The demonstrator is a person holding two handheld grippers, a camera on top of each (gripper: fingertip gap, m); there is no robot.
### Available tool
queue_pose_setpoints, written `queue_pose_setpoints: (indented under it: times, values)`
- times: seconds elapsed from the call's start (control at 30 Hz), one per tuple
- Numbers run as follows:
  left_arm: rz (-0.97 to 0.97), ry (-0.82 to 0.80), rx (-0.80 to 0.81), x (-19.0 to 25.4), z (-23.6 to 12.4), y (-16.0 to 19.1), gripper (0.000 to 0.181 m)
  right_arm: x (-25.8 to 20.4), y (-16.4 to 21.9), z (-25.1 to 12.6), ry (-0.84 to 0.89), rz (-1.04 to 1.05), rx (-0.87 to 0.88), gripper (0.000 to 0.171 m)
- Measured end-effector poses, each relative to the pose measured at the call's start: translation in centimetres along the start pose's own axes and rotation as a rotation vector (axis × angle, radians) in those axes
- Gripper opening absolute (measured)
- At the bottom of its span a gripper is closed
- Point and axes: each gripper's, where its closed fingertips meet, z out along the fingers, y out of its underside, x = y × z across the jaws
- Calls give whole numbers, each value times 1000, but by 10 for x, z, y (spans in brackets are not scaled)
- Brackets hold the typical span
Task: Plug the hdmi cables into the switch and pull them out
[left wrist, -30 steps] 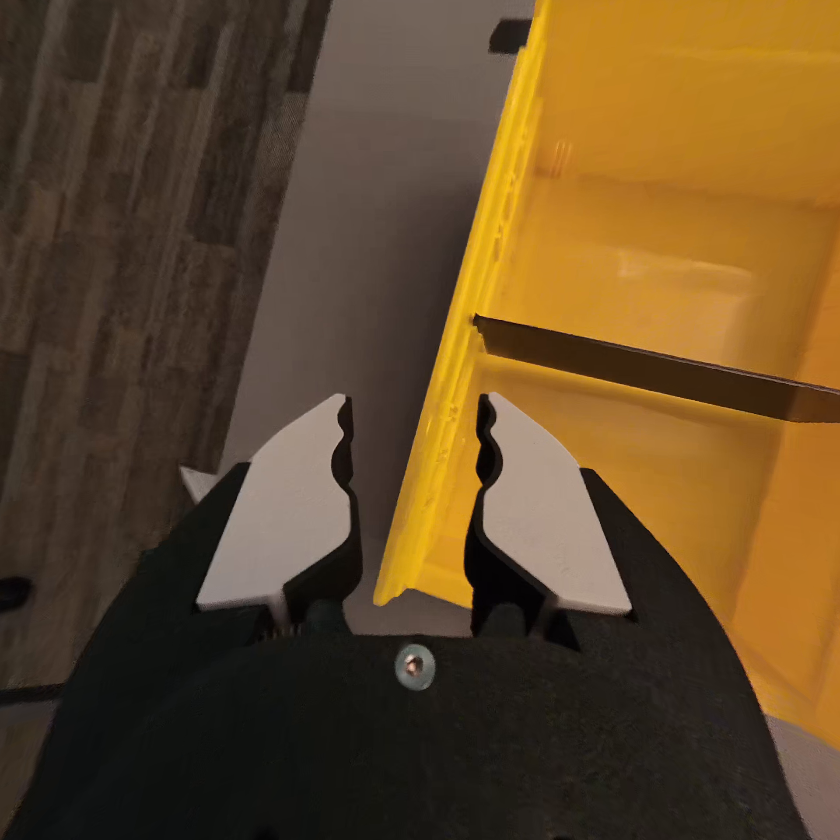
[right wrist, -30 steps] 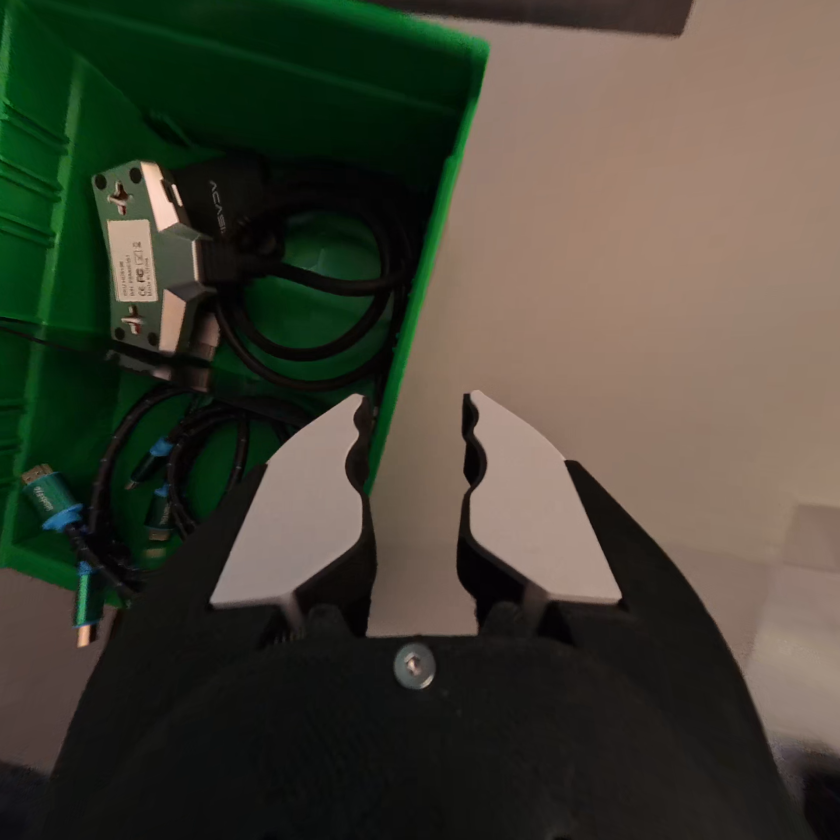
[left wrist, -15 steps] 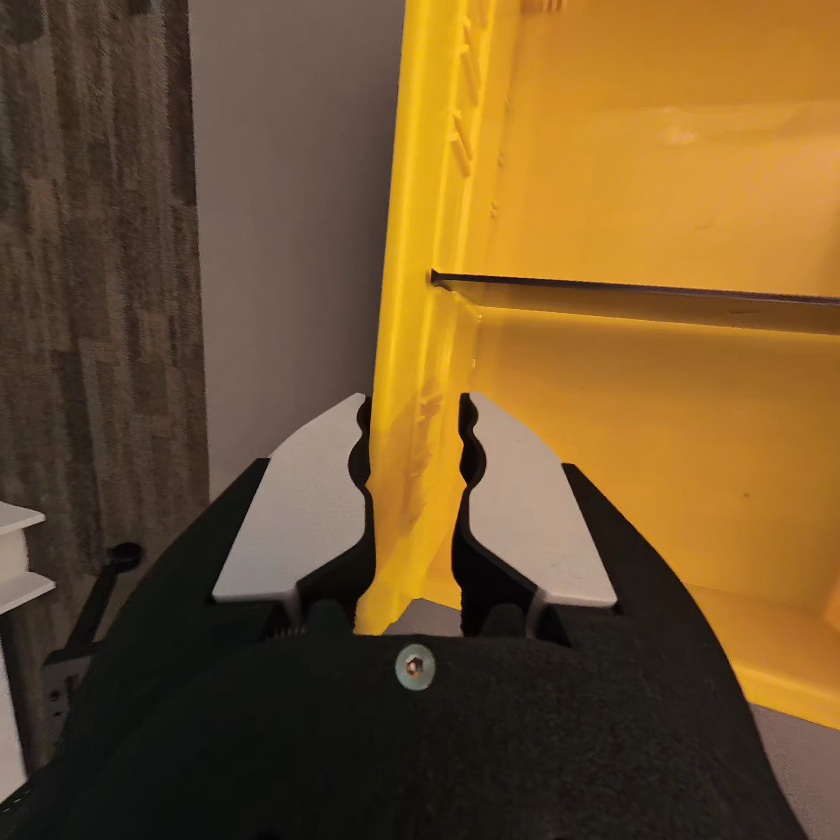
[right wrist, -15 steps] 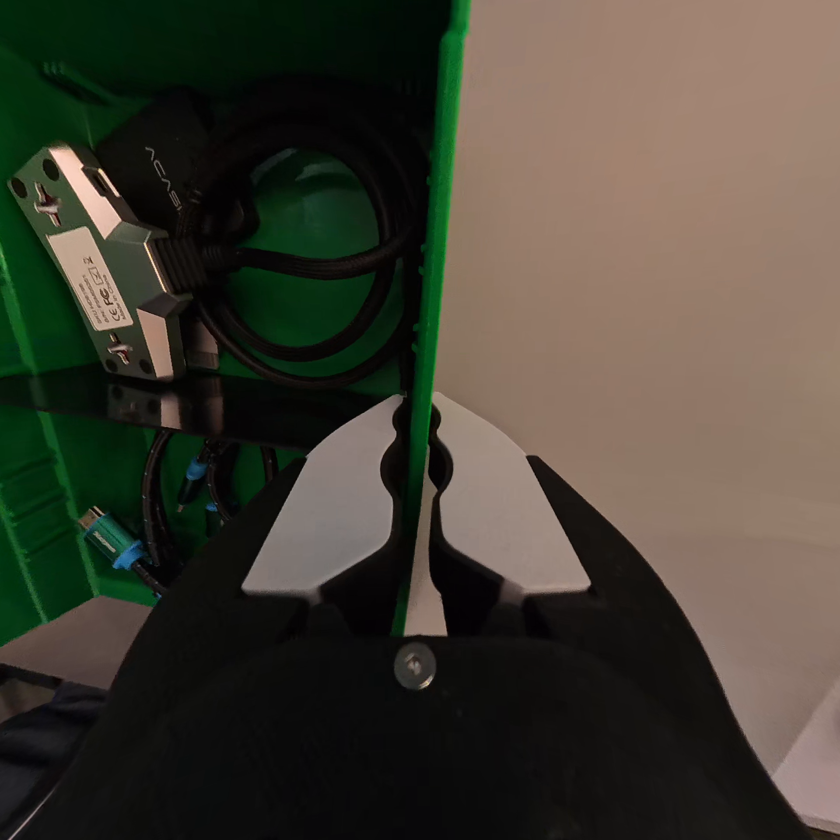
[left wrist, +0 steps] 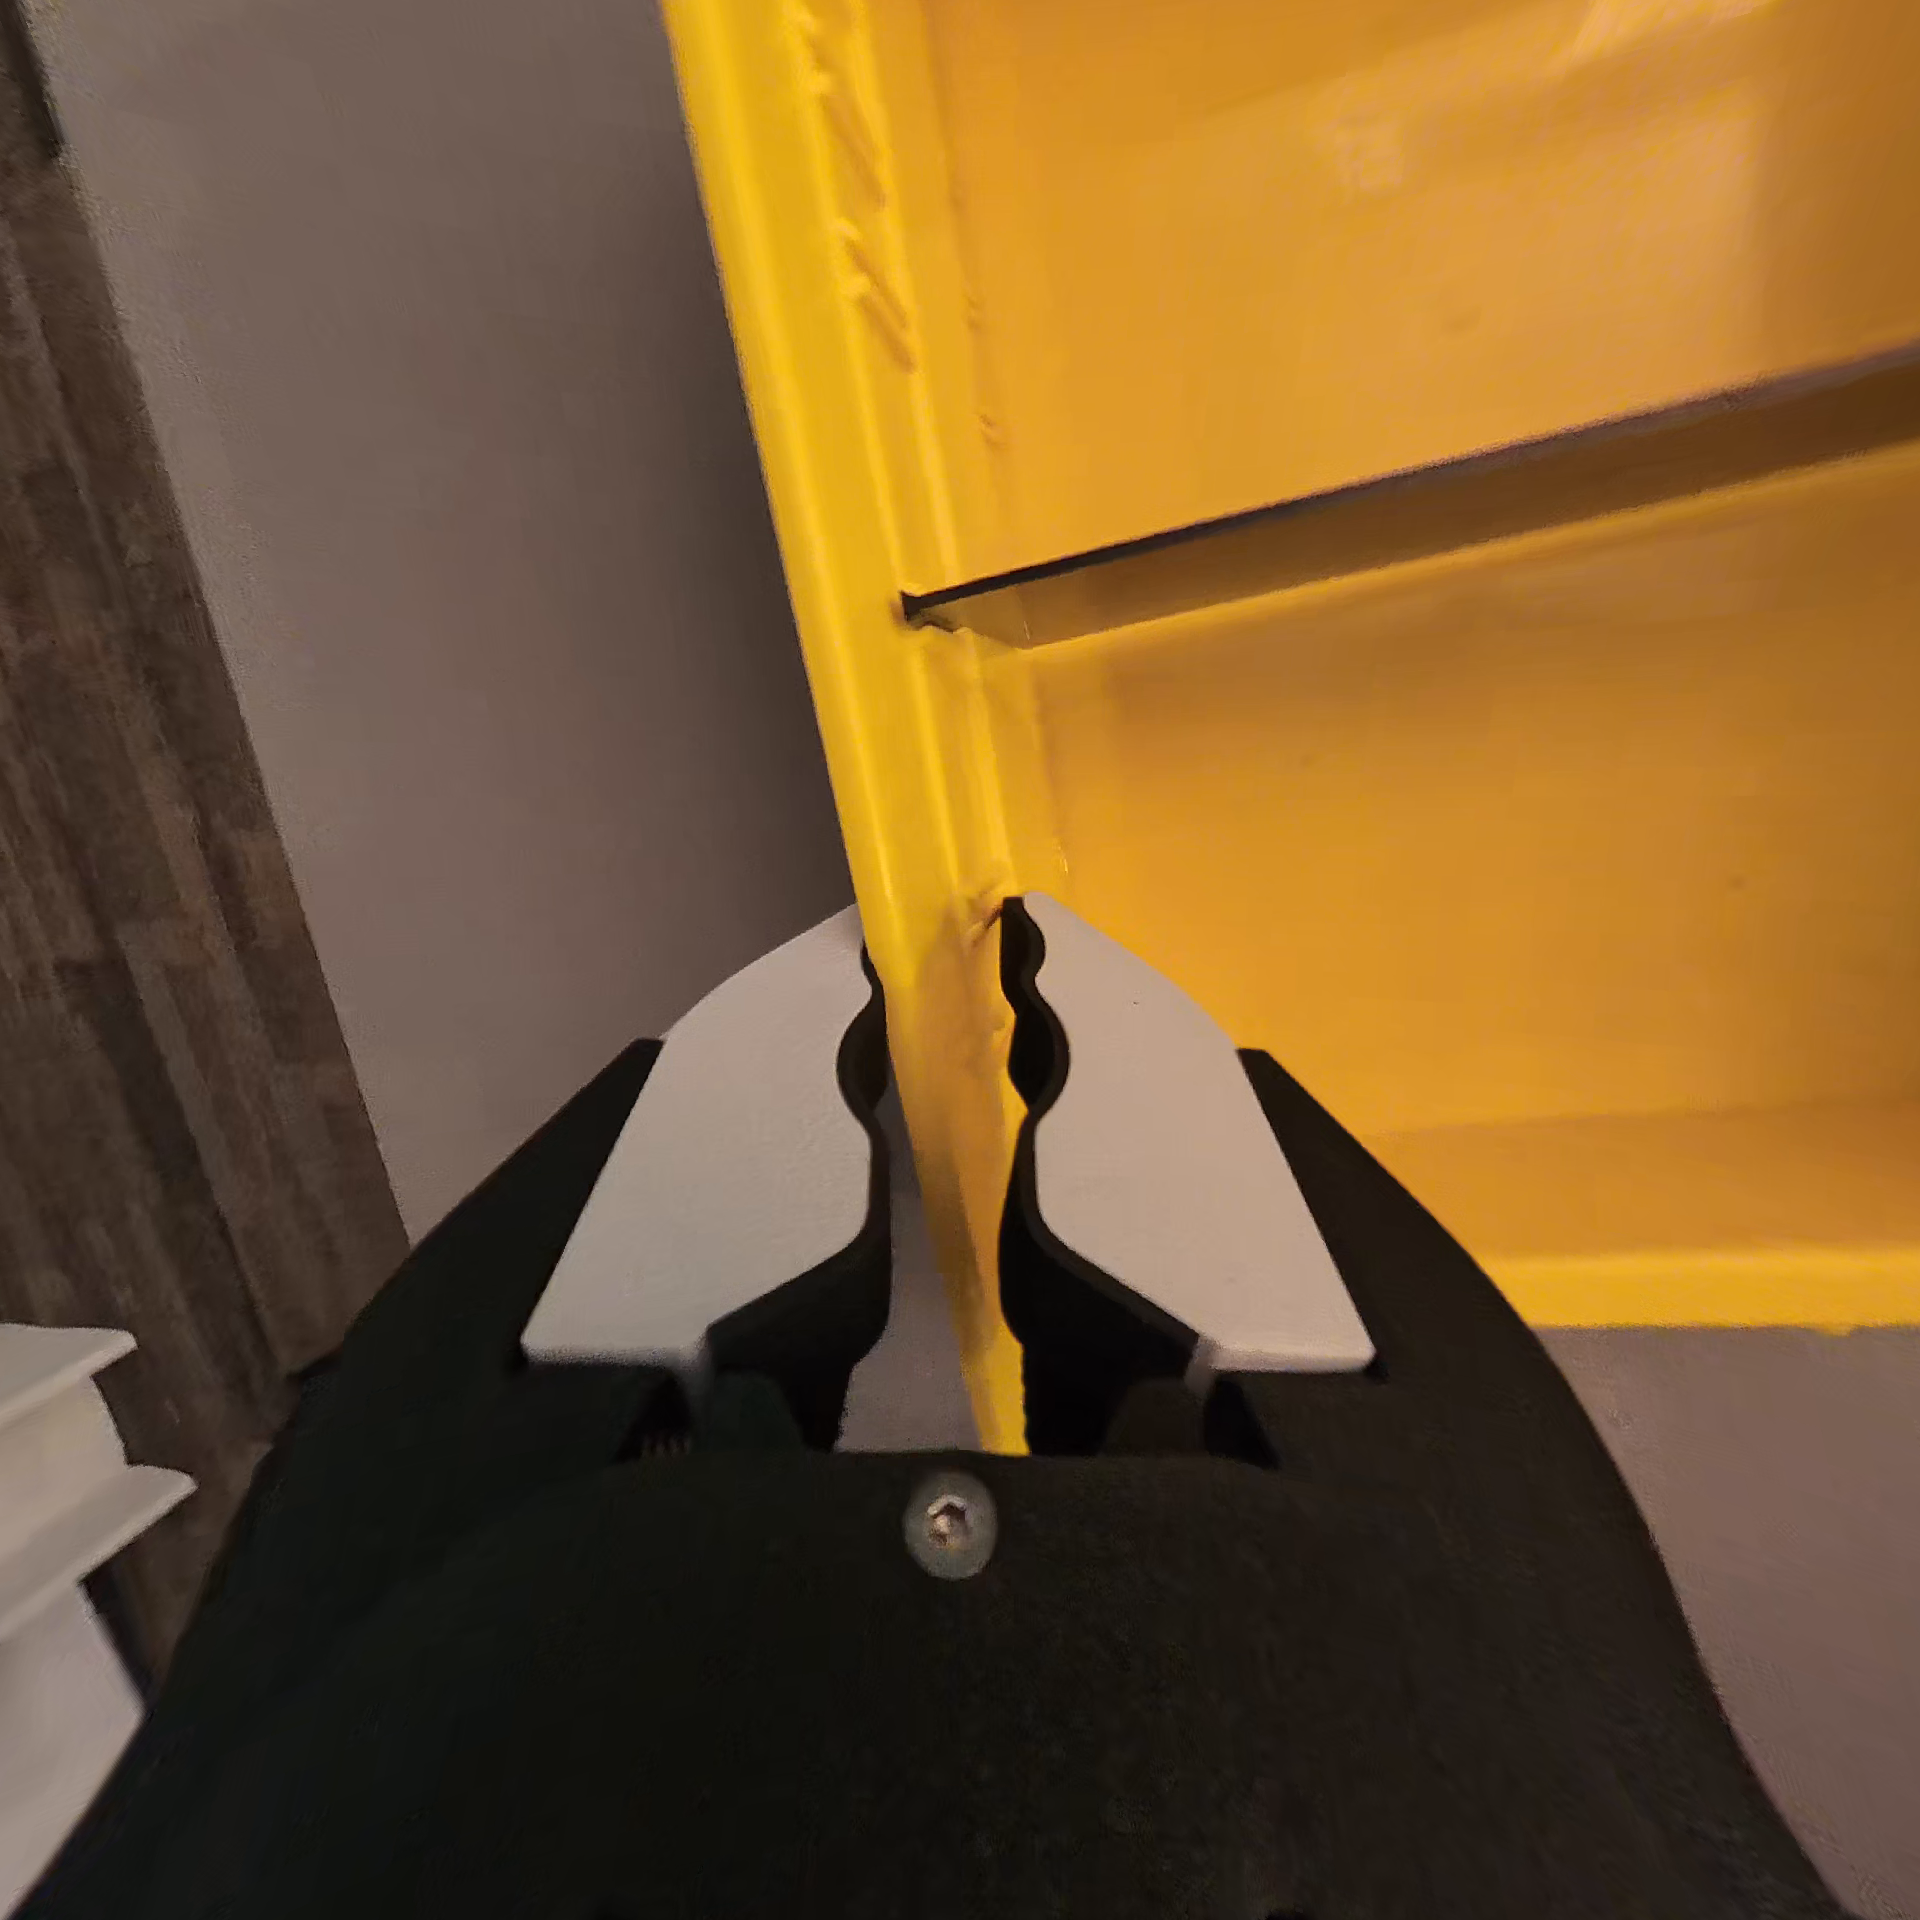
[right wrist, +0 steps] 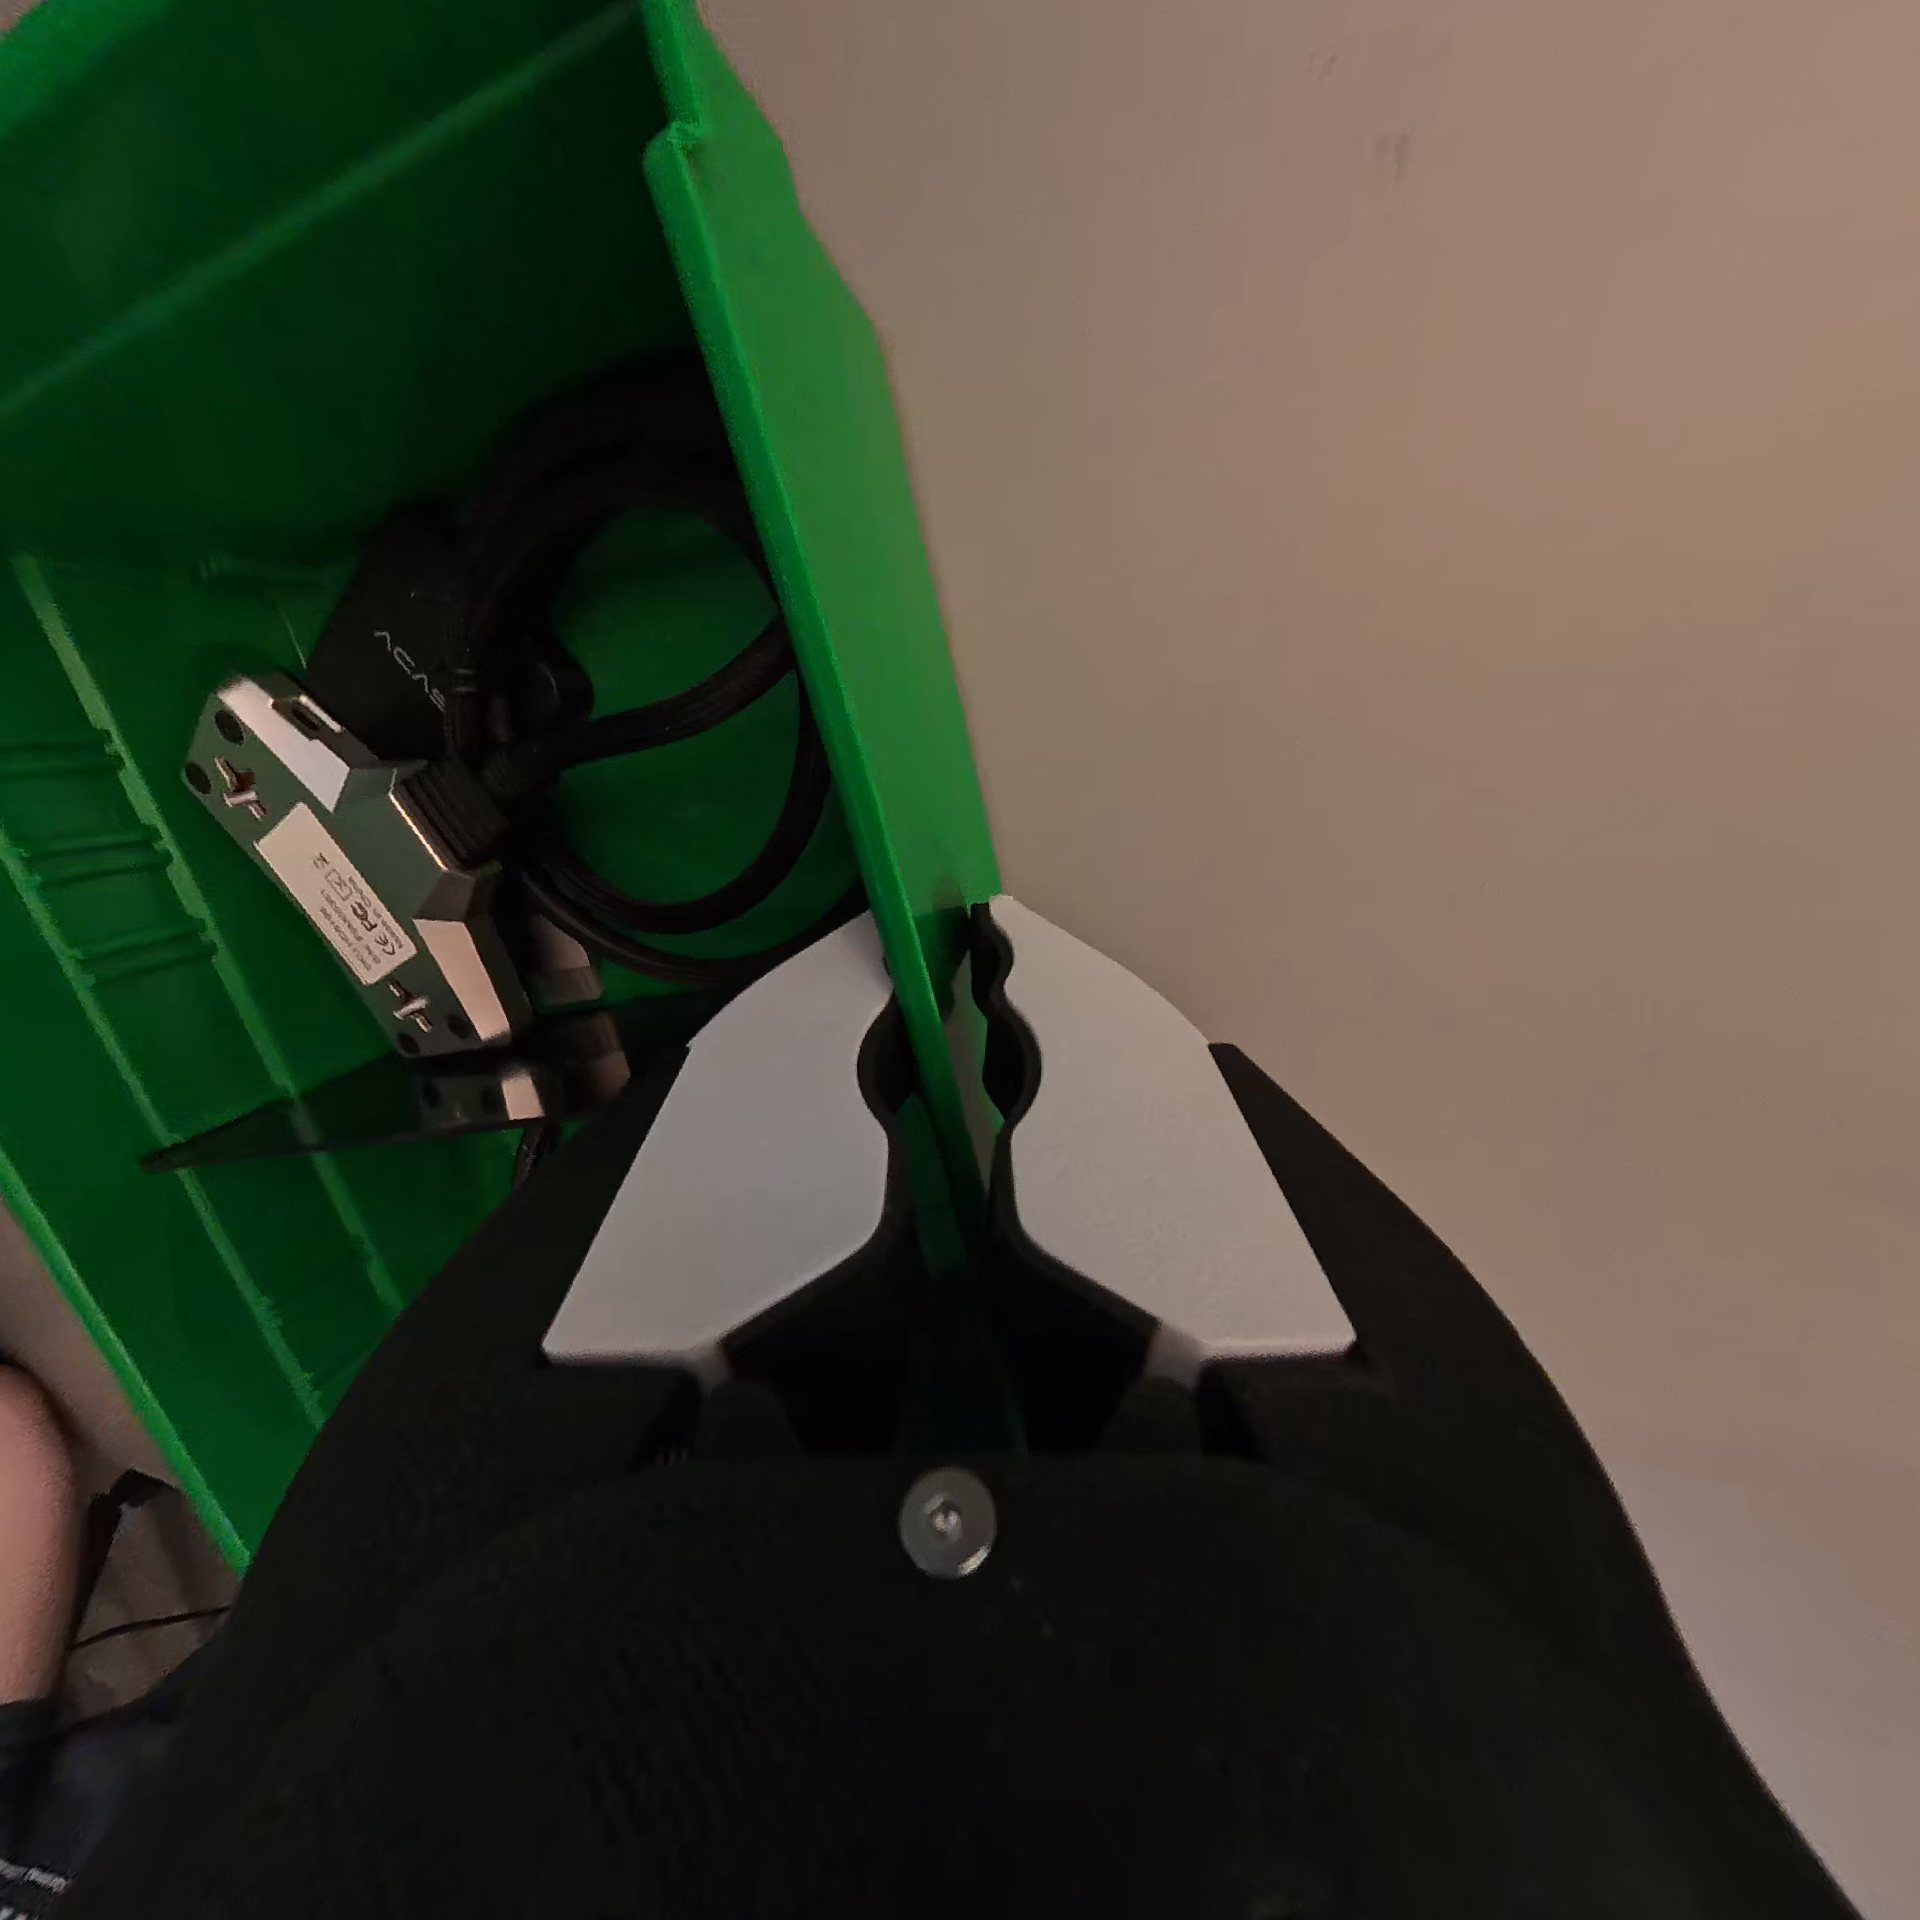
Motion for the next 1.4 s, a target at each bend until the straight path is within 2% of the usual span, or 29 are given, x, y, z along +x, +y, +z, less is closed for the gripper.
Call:
queue_pose_setpoints:
  times: [0.23, 0.4, 0.47, 0.57, 0.73, 0.97, 1.13, 1.4]
  values:
    - [231, -42, -90, 44, -8, -6, 31, -7, -1, 2, -29, -50, -7, 11]
    - [77, 101, -64, 47, -4, -10, 21, -7, 3, -1, -72, -175, -42, 12]
    - [29, 195, -123, 53, 3, -2, 21, -7, 4, -6, -65, -215, -34, 11]
    - [-2, 301, -183, 64, 8, 3, 8, -6, 1, -6, -43, -242, -16, 8]
    - [48, 295, -202, 76, 5, 3, 9, -6, 2, -4, -27, -156, -27, 9]
    - [204, 268, -252, 120, -6, -1, 15, -8, 1, -4, -21, 9, -10, 9]
    - [310, 237, -292, 146, -15, 6, 21, -20, -2, 0, -45, 8, 1, 10]
    - [312, 279, -364, 154, -25, 26, 20, -17, -6, 0, -81, 12, 6, 12]
